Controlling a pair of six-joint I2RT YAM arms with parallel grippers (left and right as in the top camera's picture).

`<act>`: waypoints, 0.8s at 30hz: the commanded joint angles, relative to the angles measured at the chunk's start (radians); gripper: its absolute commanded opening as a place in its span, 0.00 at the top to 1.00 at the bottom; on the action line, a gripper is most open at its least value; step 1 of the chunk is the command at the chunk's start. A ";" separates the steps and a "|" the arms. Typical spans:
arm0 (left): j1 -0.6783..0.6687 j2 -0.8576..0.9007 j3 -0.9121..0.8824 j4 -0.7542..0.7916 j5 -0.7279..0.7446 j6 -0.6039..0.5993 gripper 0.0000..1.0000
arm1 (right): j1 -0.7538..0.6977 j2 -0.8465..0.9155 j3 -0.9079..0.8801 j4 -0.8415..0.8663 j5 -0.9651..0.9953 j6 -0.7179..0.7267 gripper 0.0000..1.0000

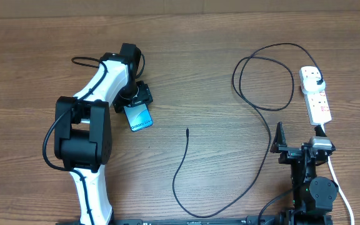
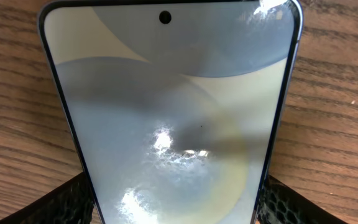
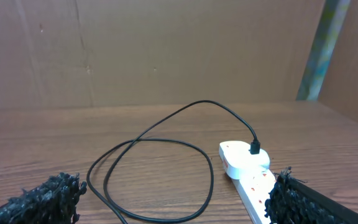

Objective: Plug charger to phone and switch on socket

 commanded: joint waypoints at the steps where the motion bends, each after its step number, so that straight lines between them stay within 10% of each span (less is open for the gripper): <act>1: -0.001 0.080 -0.025 0.012 0.042 0.001 0.27 | 0.004 -0.003 -0.011 0.006 0.006 -0.001 0.00; 24: -0.001 0.080 -0.025 0.012 0.042 0.001 0.60 | 0.004 -0.003 -0.011 0.006 0.006 -0.001 0.00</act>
